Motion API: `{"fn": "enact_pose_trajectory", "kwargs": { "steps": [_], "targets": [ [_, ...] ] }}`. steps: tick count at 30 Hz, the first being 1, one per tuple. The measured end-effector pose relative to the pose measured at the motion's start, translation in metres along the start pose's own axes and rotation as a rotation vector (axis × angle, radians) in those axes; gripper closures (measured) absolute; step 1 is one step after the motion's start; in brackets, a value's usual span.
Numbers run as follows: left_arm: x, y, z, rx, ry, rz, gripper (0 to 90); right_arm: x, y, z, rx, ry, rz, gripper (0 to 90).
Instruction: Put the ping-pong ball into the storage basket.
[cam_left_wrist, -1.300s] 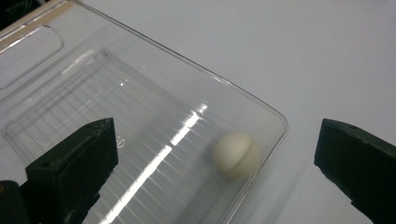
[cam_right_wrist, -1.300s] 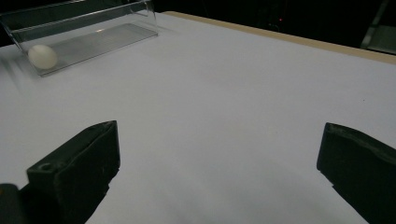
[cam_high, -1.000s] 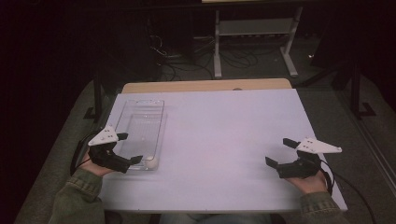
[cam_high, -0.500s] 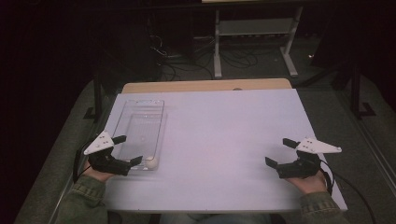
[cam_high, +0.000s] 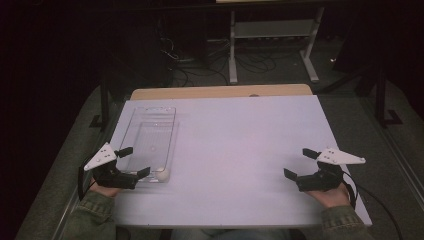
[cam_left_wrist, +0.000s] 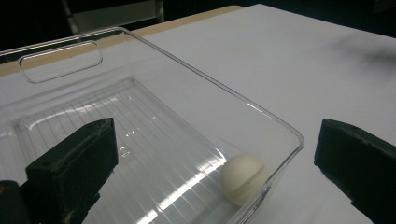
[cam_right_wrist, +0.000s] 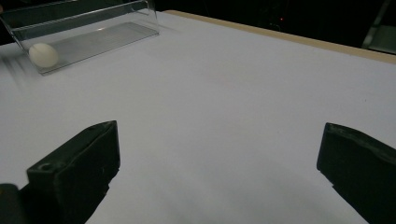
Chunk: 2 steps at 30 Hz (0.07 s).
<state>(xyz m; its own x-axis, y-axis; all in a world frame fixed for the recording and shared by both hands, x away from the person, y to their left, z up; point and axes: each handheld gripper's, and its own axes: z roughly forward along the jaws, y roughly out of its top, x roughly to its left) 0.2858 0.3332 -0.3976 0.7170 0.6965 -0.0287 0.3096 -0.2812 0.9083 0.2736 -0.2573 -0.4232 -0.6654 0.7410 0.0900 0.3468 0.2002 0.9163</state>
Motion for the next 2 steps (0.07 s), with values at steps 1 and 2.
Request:
{"fn": "enact_pose_trajectory", "kwargs": {
  "steps": [1,2],
  "targets": [
    [-0.0003,0.0000,0.0001,0.002,0.001,0.004,0.0,-0.0001,0.0000,0.0001,0.001,0.000,-0.001,0.0],
    [-0.0005,0.0000,0.0001,0.003,0.001,0.006,0.0,-0.0002,0.0000,0.0004,0.002,0.000,-0.001,0.0]
  ]
}}
